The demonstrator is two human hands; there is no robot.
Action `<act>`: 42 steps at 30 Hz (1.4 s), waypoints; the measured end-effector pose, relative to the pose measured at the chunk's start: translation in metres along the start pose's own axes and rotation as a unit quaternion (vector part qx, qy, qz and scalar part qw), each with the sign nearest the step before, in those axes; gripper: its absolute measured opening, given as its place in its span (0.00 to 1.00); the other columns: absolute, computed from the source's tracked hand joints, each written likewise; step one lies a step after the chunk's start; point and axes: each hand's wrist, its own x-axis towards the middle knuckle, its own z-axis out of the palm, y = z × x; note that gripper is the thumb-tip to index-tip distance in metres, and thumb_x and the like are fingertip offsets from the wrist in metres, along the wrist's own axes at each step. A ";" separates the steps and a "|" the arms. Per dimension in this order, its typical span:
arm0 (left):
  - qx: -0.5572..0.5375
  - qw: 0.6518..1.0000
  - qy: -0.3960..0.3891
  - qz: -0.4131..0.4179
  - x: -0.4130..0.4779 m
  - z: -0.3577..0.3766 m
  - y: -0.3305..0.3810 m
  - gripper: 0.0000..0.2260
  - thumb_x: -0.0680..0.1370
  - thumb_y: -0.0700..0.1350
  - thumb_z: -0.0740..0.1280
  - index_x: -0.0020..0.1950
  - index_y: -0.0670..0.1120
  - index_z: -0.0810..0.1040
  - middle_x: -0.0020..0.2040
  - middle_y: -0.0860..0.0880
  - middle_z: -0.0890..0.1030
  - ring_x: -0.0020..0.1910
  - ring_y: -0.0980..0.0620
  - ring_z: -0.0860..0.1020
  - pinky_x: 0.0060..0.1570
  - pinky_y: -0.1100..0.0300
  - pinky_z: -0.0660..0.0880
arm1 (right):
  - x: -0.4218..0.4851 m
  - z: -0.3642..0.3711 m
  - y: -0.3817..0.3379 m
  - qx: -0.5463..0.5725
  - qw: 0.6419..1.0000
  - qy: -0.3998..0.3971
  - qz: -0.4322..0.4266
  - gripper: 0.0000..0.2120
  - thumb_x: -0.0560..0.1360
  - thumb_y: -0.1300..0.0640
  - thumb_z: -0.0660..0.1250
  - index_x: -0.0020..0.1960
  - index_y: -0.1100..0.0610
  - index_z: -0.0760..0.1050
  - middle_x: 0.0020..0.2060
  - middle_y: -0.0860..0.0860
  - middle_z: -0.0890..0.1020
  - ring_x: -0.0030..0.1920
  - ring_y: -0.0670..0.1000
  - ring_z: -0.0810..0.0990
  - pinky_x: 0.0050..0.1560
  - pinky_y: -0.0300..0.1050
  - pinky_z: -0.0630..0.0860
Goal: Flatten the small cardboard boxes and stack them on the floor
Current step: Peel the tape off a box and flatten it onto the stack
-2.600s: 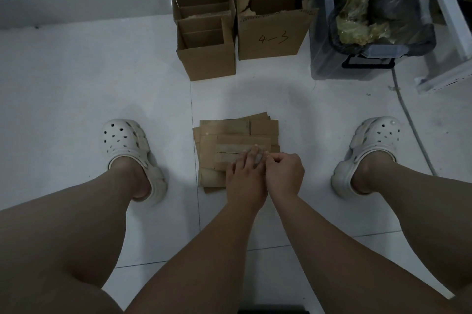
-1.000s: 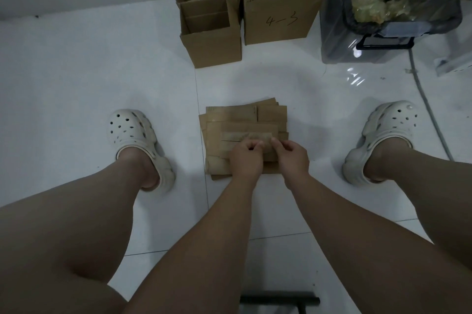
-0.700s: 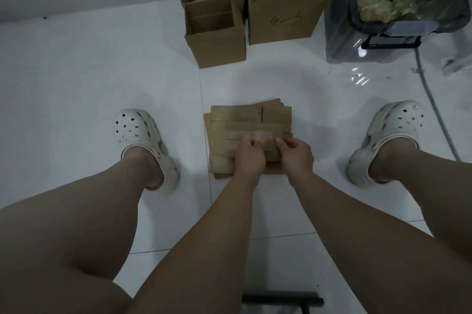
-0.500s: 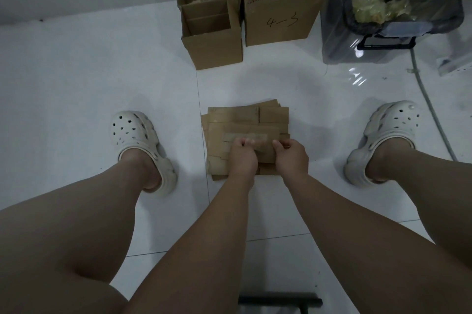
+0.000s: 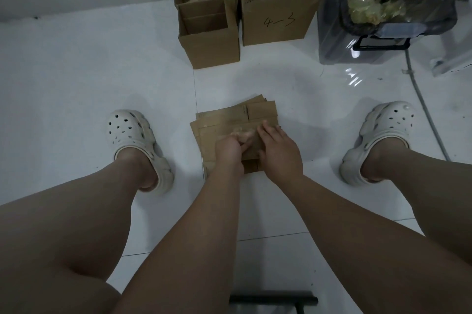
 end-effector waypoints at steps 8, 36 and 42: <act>-0.057 0.996 -0.053 0.031 -0.009 -0.011 -0.005 0.09 0.82 0.40 0.55 0.55 0.43 0.73 0.51 0.46 0.82 0.41 0.54 0.82 0.37 0.64 0.73 | 0.016 -0.020 -0.014 -0.034 0.995 -0.062 0.064 0.28 0.81 0.59 0.57 0.78 0.50 0.51 0.78 0.44 0.52 0.77 0.53 0.52 0.73 0.56 0.57; -0.096 0.977 0.129 0.140 0.003 -0.043 0.022 0.17 0.82 0.55 0.53 0.58 0.43 0.70 0.40 0.44 0.82 0.48 0.48 0.80 0.57 0.53 0.74 | 0.017 -0.034 -0.032 -0.113 0.984 -0.122 0.060 0.32 0.78 0.61 0.63 0.77 0.55 0.53 0.77 0.48 0.54 0.77 0.56 0.52 0.73 0.59 0.55; 0.353 0.804 0.197 0.437 -0.010 -0.021 0.004 0.28 0.71 0.54 0.71 0.67 0.47 0.68 0.66 0.42 0.67 0.57 0.45 0.71 0.53 0.55 0.72 | 0.017 -0.032 -0.036 -0.115 0.984 -0.125 0.064 0.32 0.76 0.63 0.62 0.77 0.56 0.54 0.77 0.50 0.54 0.76 0.56 0.54 0.73 0.58 0.56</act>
